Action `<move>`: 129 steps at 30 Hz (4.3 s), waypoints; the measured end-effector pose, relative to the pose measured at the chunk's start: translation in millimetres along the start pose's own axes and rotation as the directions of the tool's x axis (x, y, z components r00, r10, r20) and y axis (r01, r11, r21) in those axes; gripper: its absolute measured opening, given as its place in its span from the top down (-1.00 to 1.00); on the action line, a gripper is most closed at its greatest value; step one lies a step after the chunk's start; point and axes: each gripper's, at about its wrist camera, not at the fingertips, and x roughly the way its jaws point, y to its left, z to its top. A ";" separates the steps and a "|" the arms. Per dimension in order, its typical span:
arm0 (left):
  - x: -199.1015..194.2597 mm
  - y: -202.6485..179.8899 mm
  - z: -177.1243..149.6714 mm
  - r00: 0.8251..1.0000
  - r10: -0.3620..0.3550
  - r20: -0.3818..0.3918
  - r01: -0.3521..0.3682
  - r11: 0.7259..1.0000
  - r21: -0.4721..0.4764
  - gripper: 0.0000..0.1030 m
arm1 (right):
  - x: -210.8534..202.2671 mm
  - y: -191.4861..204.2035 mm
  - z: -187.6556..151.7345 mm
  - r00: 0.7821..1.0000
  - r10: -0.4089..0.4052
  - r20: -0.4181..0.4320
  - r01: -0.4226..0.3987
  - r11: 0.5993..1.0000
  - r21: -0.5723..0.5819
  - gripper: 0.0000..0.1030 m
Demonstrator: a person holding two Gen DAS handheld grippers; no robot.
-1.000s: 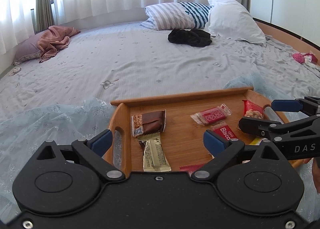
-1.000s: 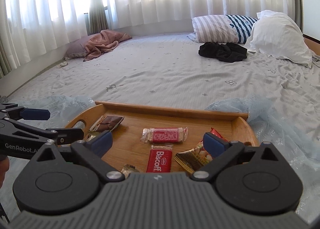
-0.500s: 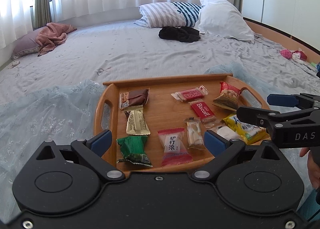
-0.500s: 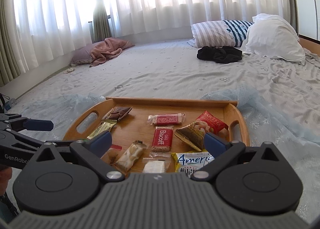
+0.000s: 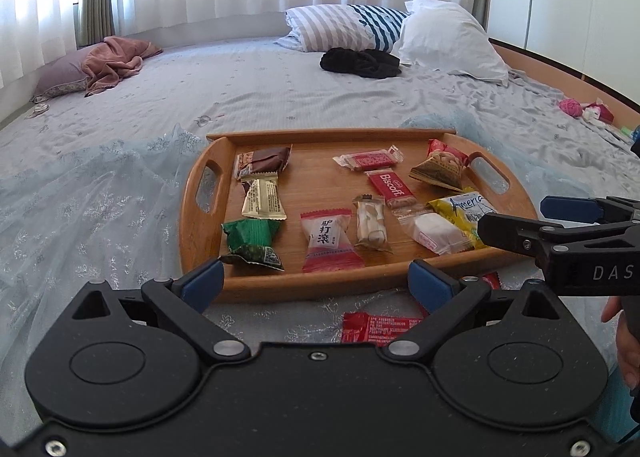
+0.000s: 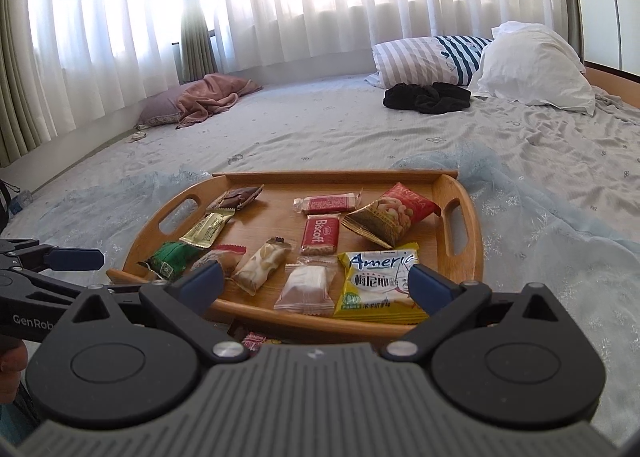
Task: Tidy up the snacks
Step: 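Withdraw both grippers from the tray toward the red snacks on the sheet, then grasp the long red bar with the left gripper while the right grasps the red chocolate pack, then carry the red bar and red chocolate pack over the tray with both grippers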
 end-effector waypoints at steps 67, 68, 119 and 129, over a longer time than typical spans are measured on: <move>-1.5 15.8 -31.2 0.996 -0.087 -0.020 0.085 0.993 -0.080 -0.24 | 18.5 35.2 -59.7 0.993 -0.116 0.003 0.116 0.993 -0.015 -1.00; -2.8 17.1 -31.7 0.996 -0.090 -0.018 0.088 0.993 -0.085 -0.24 | 21.5 36.9 -59.1 0.992 -0.125 0.002 0.125 0.992 -0.014 -1.00; -1.0 17.9 -23.3 0.999 -0.038 0.019 0.039 0.995 -0.092 -0.24 | 3.0 54.6 -50.8 0.985 -0.156 0.068 0.159 0.986 -0.040 -0.33; -4.6 12.3 1.6 0.995 -0.053 0.089 0.060 0.995 -0.077 -0.24 | 0.5 52.2 -34.1 0.987 -0.113 0.119 0.118 0.992 -0.041 -0.33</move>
